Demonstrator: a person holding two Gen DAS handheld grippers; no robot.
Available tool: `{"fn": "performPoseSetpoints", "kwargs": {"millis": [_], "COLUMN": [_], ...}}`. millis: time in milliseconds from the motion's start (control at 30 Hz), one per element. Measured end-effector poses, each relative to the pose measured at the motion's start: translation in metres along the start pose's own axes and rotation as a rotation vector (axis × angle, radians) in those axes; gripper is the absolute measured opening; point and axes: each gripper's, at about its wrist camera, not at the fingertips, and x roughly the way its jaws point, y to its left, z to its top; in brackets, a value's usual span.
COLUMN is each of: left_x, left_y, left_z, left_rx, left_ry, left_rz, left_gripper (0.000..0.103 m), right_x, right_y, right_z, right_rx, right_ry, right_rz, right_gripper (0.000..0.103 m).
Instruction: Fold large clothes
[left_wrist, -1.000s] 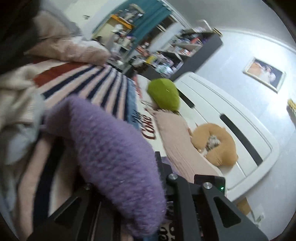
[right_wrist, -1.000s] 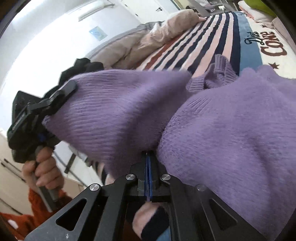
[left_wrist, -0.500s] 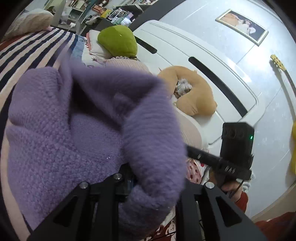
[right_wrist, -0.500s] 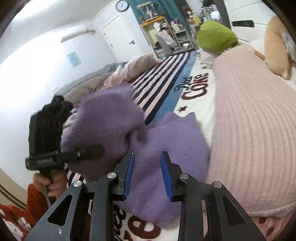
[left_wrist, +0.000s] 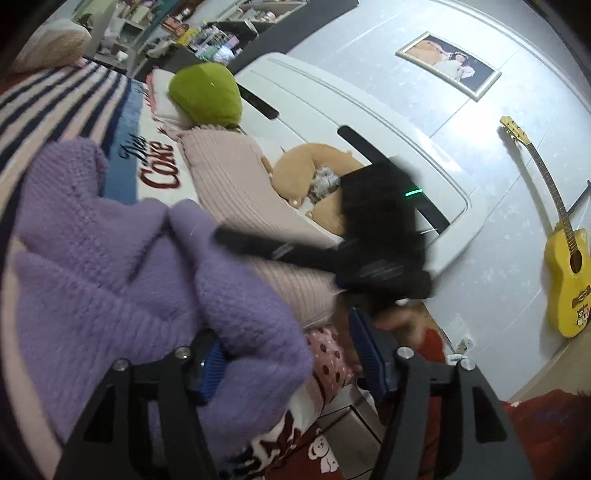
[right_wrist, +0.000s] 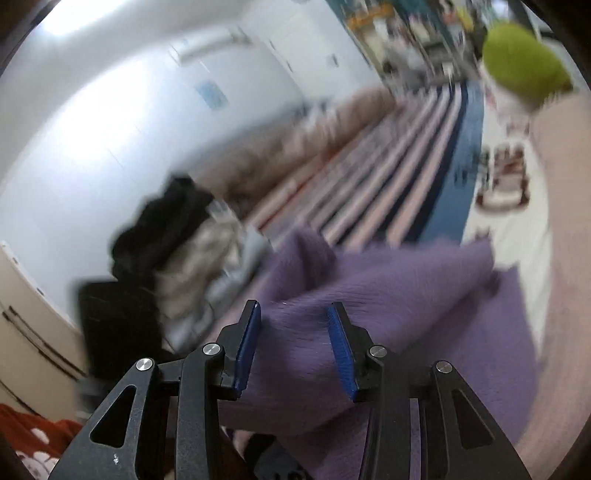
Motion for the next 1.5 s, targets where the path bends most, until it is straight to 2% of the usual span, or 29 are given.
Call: {"fn": "performPoseSetpoints", "kwargs": {"millis": [133,200,300,367,433,467,500,567,667,700,767,800,833,867,900,933,967,1033,1133,1200,1333,1500], "left_x": [-0.058,-0.081,-0.093,-0.094,-0.085,-0.083,-0.081,-0.078,-0.075,-0.075,-0.076,-0.078,-0.080,-0.081,-0.083,-0.085,-0.087,-0.089,-0.085,-0.079,-0.051,-0.002], "left_y": [0.011,0.030,0.073,0.094,0.109,0.115,0.120,0.124,0.129,0.129,0.130,0.131,0.132,0.133,0.134,0.135,0.135,0.135,0.128,0.118,0.091,0.063], "left_z": [-0.007,-0.011,-0.017,-0.023,-0.025,-0.027,-0.028,-0.029,-0.031,-0.032,-0.032,-0.031,-0.031,-0.031,-0.031,-0.032,-0.033,-0.033,-0.027,-0.017,0.005,0.022], "left_rx": [-0.021,-0.051,-0.149,-0.192,-0.213,-0.226,-0.239,-0.242,-0.247,-0.251,-0.258,-0.262,-0.264,-0.266,-0.269,-0.274,-0.281,-0.293,-0.288,-0.268,-0.221,-0.199], "left_ry": [-0.102,-0.141,-0.130,-0.121,-0.107,-0.111,-0.119,-0.126,-0.130,-0.132,-0.135,-0.137,-0.137,-0.136,-0.136,-0.136,-0.138,-0.145,-0.157,-0.156,-0.106,-0.001], "left_rz": [0.033,0.117,0.267,0.308,0.301,0.274,0.245,0.226,0.209,0.205,0.200,0.203,0.207,0.214,0.224,0.225,0.220,0.207,0.173,0.133,0.074,0.056], "left_gripper": [0.069,0.069,0.069,0.069,0.069,0.069,0.069,0.069,0.070,0.070,0.072,0.073,0.073,0.073,0.073,0.074,0.075,0.077,0.078,0.082,0.090,0.093], "right_x": [0.029,0.032,0.027,0.015,0.002,0.000,-0.003,0.002,0.028,0.044,0.063,0.074,0.079,0.083,0.085,0.085,0.082,0.062,0.012,-0.027,-0.081,-0.122], "right_y": [-0.013,-0.013,-0.009,0.002,0.023,0.029,0.041,0.060,0.084,0.088,0.090,0.088,0.086,0.083,0.078,0.075,0.075,0.083,0.092,0.079,0.041,-0.010], "right_z": [-0.018,-0.021,-0.015,-0.006,0.010,0.017,0.025,0.038,0.046,0.042,0.028,0.018,0.011,0.005,-0.001,-0.004,-0.006,-0.004,0.005,0.014,0.002,-0.043], "right_rx": [0.008,0.012,-0.012,-0.049,-0.083,-0.096,-0.121,-0.159,-0.213,-0.216,-0.213,-0.221,-0.233,-0.234,-0.216,-0.196,-0.187,-0.218,-0.247,-0.207,-0.117,0.012], "right_ry": [0.092,0.104,0.119,0.103,0.053,0.039,0.027,0.036,0.132,0.202,0.276,0.310,0.325,0.331,0.333,0.331,0.311,0.205,0.022,-0.060,-0.134,-0.179], "right_rz": [-0.055,-0.065,-0.108,-0.144,-0.115,-0.108,-0.100,-0.078,-0.052,-0.043,-0.048,-0.075,-0.100,-0.106,-0.082,-0.052,-0.042,-0.095,-0.164,-0.195,-0.270,-0.322], "right_gripper": [0.033,0.032,0.034,0.034,0.036,0.039,0.050,0.062,0.062,0.062,0.062,0.062,0.056,0.047,0.026,0.019,0.017,0.011,0.008,0.008,0.008,0.008]}}
